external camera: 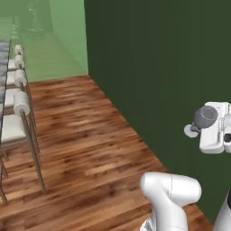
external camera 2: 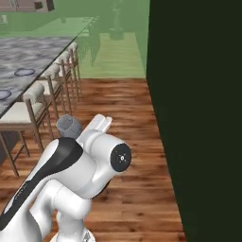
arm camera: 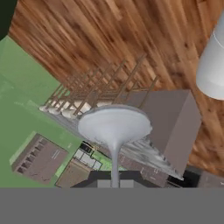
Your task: Retrieve the wine glasses from the counter and place one next to each plate.
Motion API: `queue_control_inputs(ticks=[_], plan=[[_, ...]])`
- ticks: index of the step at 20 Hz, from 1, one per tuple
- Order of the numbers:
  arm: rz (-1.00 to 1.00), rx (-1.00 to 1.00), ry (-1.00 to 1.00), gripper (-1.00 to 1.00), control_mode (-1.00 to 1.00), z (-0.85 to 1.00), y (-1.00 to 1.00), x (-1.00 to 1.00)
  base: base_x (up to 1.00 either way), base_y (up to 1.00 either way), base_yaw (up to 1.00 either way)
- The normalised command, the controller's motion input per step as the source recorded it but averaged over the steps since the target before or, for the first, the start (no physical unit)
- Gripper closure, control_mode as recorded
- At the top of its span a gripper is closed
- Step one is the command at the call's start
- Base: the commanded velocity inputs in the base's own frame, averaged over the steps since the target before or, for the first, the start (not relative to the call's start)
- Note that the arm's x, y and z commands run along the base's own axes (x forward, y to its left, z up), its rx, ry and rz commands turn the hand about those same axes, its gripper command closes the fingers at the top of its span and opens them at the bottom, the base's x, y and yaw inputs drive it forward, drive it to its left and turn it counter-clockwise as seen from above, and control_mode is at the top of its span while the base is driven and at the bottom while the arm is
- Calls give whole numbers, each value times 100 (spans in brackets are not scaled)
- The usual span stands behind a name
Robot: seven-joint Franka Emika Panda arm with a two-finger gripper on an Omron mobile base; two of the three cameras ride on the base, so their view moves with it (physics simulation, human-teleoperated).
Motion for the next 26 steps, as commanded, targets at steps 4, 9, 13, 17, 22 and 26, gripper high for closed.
queue_control_inputs(ticks=[4,9,13,17,22,26], plan=[[0,0,0,100,100,0,0,0,100,-75,46],[0,0,0,100,100,0,0,0,100,-68,50],[0,0,0,100,100,0,0,0,100,-69,55],[0,0,0,100,100,0,0,0,100,-63,56],[0,0,0,100,100,0,0,0,93,-75,56],[0,0,0,100,100,0,0,0,91,-72,56]])
